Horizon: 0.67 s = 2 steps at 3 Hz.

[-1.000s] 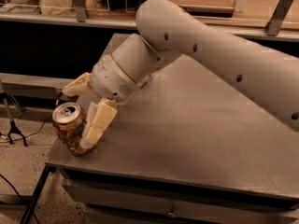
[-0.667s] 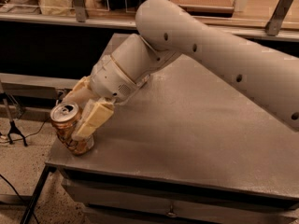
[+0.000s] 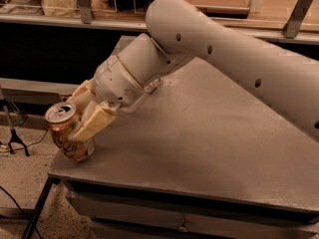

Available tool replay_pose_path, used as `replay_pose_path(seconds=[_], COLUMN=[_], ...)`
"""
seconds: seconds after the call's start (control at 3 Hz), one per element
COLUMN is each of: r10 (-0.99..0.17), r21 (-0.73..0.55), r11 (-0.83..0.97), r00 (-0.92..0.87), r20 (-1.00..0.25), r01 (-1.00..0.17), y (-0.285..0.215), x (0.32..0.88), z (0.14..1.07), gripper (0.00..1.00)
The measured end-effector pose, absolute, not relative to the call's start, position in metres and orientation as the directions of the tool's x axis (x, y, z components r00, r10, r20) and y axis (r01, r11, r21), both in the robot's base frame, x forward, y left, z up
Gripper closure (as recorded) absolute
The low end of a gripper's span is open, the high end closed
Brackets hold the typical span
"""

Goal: Pick orange can

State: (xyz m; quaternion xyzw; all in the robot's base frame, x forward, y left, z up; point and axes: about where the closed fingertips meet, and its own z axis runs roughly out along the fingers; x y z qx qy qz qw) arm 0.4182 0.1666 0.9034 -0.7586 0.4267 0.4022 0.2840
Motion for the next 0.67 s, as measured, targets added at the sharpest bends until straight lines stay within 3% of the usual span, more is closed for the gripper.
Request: replay_pose_path(seconds=[0.33, 0.67], r10=[-0.37, -0.37], r21=[-0.135, -0.135], r11=[-0.466, -0.466], r00=[0.331, 0.331], r20=[-0.868, -0.868], r01=[-0.875, -0.875], y=[0.168, 0.1681], x=[0.4195, 0.4194], z=[0.9249, 0.9249], gripper=[1.0, 1.0])
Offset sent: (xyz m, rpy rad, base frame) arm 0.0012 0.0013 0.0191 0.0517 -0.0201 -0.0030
